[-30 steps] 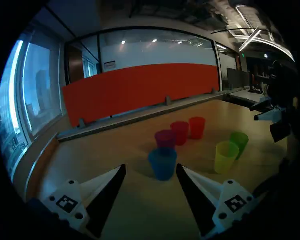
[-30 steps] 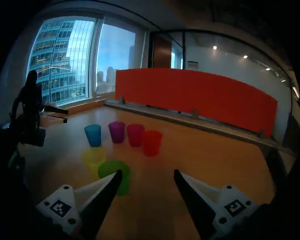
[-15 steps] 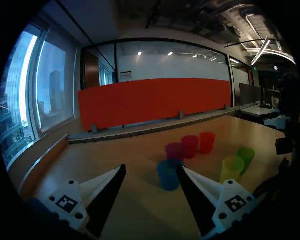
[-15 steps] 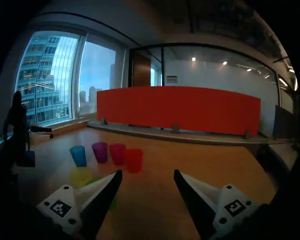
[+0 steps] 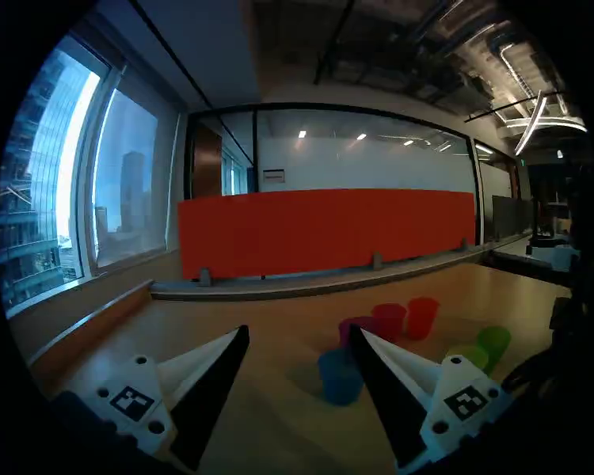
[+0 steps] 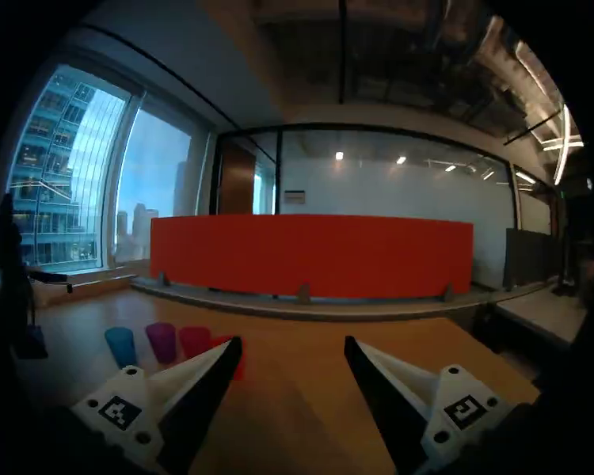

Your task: Pour water

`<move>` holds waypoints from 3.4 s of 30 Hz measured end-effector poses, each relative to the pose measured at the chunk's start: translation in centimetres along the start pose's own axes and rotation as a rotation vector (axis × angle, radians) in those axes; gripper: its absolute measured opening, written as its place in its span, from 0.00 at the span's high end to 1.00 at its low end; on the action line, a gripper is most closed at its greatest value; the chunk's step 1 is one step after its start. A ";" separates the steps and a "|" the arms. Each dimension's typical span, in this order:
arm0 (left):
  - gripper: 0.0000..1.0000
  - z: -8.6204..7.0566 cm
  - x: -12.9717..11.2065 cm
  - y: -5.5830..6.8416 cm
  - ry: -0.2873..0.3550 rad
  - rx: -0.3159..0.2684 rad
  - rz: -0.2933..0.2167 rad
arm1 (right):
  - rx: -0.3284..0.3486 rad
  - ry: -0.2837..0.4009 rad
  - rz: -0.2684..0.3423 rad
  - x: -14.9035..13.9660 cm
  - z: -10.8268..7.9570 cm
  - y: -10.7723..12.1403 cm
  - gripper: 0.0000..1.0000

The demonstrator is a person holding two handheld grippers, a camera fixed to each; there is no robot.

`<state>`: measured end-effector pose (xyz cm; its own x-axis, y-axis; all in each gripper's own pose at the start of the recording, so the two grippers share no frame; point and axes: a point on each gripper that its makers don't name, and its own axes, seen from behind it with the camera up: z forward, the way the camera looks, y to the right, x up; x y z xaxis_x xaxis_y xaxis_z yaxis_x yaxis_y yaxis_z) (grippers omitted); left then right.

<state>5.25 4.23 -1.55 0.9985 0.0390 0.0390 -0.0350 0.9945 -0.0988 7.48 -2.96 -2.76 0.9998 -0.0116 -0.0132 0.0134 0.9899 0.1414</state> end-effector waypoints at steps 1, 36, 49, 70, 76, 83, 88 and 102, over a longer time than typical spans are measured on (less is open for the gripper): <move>0.07 0.0 0.0 0.0 0.002 0.004 -0.001 | -0.016 0.008 -0.001 0.1 0.0 0.3 0.00; 0.07 0.5 -0.8 -0.5 0.094 0.121 0.026 | -0.103 0.017 0.010 0.6 0.4 0.3 0.00; 0.07 0.3 -2.7 -2.5 0.104 0.114 0.024 | -0.130 0.004 0.003 0.7 -0.3 0.5 0.00; 0.07 1.2 -5.3 -3.2 0.084 0.103 -0.037 | -0.128 0.001 0.007 1.2 -0.4 -0.1 0.00; 0.07 1.4 -5.8 -3.1 0.075 0.099 -0.048 | -0.128 0.002 0.007 1.3 -0.5 -0.3 0.00; 0.07 1.5 -6.1 -3.3 0.062 0.102 -0.052 | -0.130 0.001 0.011 1.3 -0.5 -0.2 0.00; 0.07 1.6 -6.2 -3.3 0.057 0.099 -0.053 | -0.131 0.001 0.014 1.3 -0.6 -0.1 0.00; 0.07 1.7 -6.4 -3.3 0.054 0.103 -0.053 | -0.132 0.004 0.014 1.5 -0.9 0.0 0.00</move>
<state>-1.12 0.82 0.23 0.9998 -0.0162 -0.0124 0.0162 0.9999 0.0047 8.96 -2.80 -3.70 0.9999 0.0029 -0.0162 -0.0028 0.9999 0.0099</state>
